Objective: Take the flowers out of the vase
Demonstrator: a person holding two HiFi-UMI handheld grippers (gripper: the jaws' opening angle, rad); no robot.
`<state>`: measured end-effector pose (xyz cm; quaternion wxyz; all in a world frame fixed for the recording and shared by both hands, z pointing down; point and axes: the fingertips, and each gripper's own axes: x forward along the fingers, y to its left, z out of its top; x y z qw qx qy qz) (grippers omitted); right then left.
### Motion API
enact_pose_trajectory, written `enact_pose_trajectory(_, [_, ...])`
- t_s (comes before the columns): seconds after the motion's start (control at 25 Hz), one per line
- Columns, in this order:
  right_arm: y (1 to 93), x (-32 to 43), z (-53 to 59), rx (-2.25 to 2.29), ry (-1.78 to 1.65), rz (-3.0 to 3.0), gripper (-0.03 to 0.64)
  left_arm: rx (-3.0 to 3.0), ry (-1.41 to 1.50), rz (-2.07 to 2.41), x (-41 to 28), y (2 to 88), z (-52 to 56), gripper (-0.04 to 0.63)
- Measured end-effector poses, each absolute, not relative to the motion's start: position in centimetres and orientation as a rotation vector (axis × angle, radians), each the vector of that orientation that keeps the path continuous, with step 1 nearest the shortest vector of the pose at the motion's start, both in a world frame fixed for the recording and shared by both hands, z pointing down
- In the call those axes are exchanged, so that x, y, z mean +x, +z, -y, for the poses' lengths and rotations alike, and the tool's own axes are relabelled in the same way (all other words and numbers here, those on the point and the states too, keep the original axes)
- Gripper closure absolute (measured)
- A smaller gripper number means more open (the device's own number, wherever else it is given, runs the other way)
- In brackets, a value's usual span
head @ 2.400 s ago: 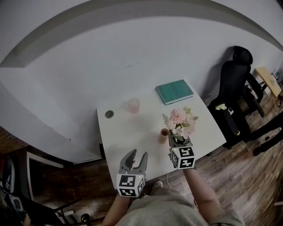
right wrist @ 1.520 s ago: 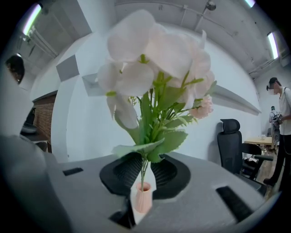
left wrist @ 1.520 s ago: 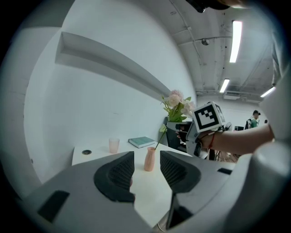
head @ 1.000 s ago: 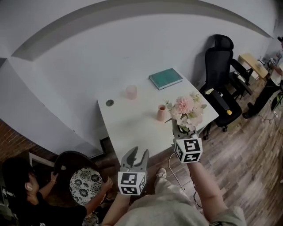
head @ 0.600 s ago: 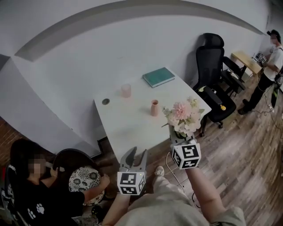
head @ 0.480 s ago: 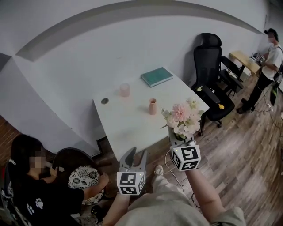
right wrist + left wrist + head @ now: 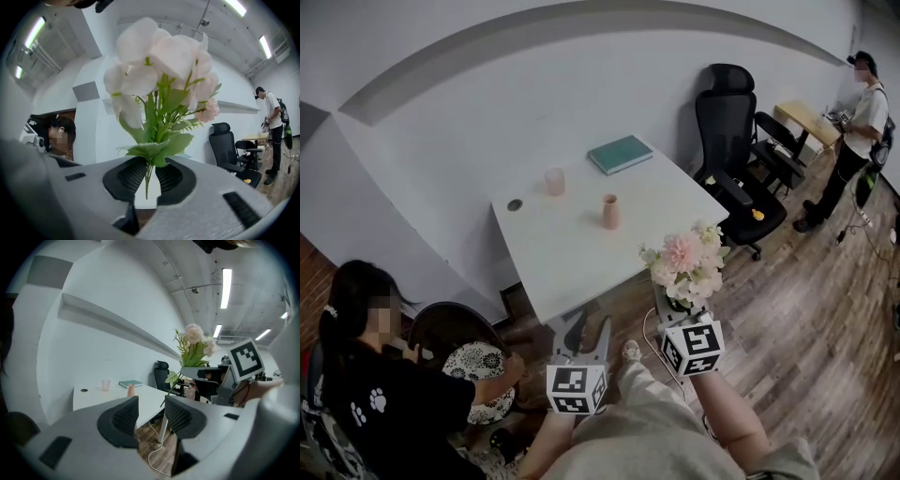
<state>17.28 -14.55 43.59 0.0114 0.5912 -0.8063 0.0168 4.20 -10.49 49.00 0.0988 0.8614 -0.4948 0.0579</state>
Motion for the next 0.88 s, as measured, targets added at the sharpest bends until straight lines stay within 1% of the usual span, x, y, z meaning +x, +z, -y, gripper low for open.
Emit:
enact_pose_trajectory(0.44, [45.1,18.1,9.5,1.871,0.146,2.501,0.558,2.566,0.174,1.433,4.8,49.0,7.3,0.43])
enact_pose_trajectory(0.88, [45.4,17.7,8.3,1.866,0.162,2.506,0.558,2.569,0.179,1.434,4.4,48.9,6.7,0.43])
